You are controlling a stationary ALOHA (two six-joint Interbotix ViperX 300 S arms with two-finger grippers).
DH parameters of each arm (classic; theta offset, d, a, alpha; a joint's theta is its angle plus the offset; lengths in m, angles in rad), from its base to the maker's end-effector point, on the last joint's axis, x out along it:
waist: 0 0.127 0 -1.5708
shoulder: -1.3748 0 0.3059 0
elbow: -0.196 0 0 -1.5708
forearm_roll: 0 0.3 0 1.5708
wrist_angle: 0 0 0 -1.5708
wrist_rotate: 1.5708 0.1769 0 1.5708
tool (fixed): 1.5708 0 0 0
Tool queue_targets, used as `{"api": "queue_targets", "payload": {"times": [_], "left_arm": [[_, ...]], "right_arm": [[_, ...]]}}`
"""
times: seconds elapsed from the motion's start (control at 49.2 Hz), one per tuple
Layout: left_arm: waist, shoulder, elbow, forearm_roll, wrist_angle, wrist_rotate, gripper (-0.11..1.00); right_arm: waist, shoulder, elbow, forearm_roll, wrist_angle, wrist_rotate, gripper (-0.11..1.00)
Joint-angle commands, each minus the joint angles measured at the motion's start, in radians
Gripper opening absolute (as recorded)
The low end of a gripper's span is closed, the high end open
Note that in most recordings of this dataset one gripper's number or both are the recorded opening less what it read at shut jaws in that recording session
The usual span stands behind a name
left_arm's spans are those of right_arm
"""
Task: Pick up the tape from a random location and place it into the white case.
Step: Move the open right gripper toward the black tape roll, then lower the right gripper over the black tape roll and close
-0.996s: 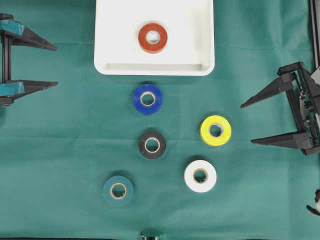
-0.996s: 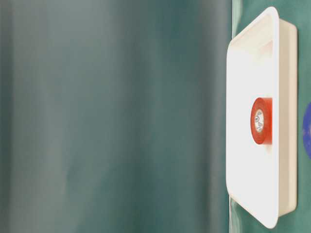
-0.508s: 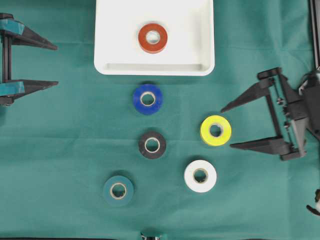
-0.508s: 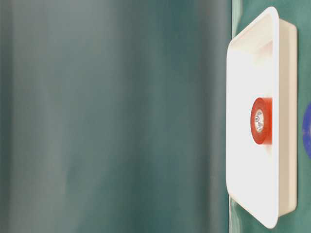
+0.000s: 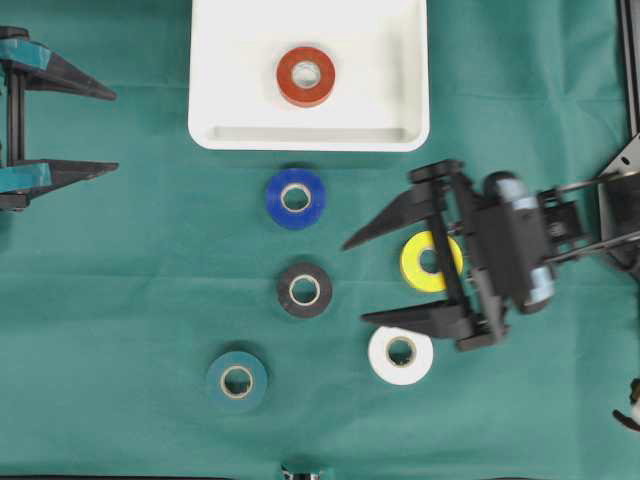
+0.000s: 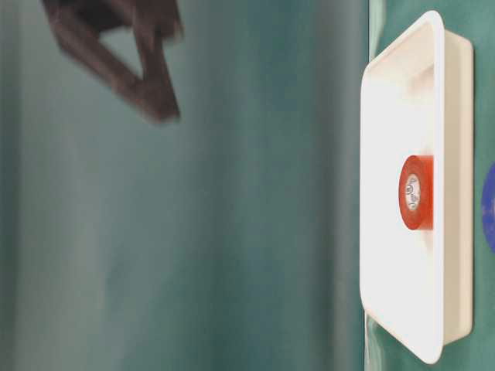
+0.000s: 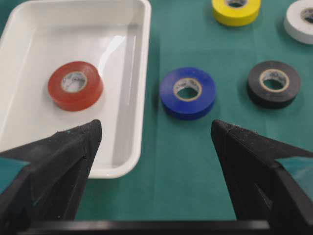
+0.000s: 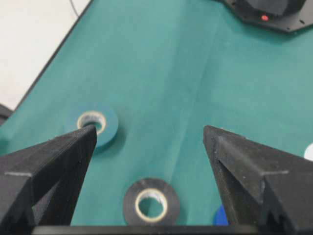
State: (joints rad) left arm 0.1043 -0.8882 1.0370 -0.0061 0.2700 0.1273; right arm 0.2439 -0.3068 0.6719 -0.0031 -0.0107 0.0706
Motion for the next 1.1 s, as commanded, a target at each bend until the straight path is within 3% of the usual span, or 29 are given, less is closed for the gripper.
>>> {"api": "queue_targets", "payload": {"times": [0.0, 0.284, 0.671, 0.914, 1.077], "left_arm": [[0.000, 0.005, -0.014, -0.003, -0.009, 0.000, 0.99], [-0.002, 0.006, -0.012, -0.003, -0.009, 0.000, 0.99], [-0.002, 0.005, -0.012, -0.003, -0.005, 0.000, 0.99], [-0.002, 0.006, -0.012, -0.003, -0.005, 0.000, 0.99], [-0.002, 0.006, -0.012, -0.003, -0.005, 0.000, 0.99]], "right_arm": [[0.003, 0.038, -0.071, -0.003, -0.006, -0.002, 0.88], [0.003, 0.138, -0.183, -0.003, 0.006, -0.003, 0.88], [0.002, 0.155, -0.204, -0.003, 0.037, 0.002, 0.88], [0.005, 0.173, -0.241, 0.000, 0.143, 0.018, 0.88], [0.003, 0.216, -0.308, 0.000, 0.285, 0.041, 0.88]]}}
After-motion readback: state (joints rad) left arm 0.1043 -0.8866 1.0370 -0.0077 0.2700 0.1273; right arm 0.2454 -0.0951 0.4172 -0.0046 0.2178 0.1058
